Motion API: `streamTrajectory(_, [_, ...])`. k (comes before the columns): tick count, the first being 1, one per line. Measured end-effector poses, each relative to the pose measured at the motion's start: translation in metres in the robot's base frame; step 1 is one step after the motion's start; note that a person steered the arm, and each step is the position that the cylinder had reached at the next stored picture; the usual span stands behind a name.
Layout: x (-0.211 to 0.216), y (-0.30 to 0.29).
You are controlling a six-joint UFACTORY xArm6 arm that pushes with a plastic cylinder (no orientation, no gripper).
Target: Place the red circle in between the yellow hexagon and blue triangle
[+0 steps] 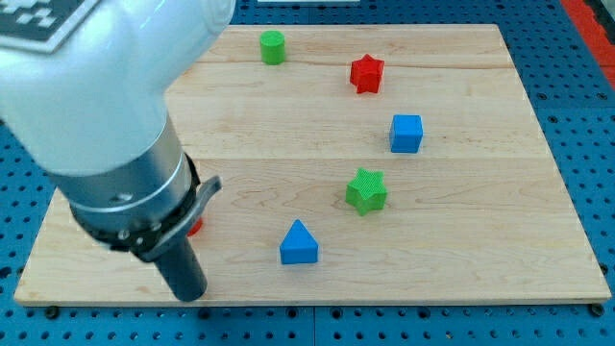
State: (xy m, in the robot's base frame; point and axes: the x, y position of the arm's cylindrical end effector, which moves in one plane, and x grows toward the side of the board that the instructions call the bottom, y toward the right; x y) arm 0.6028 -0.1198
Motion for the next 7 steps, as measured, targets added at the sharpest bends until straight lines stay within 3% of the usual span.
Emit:
streamTrajectory(2, [-0.076, -0.068])
streamTrajectory(4, [-0.087, -0.181])
streamTrajectory(7, [-0.090, -0.173])
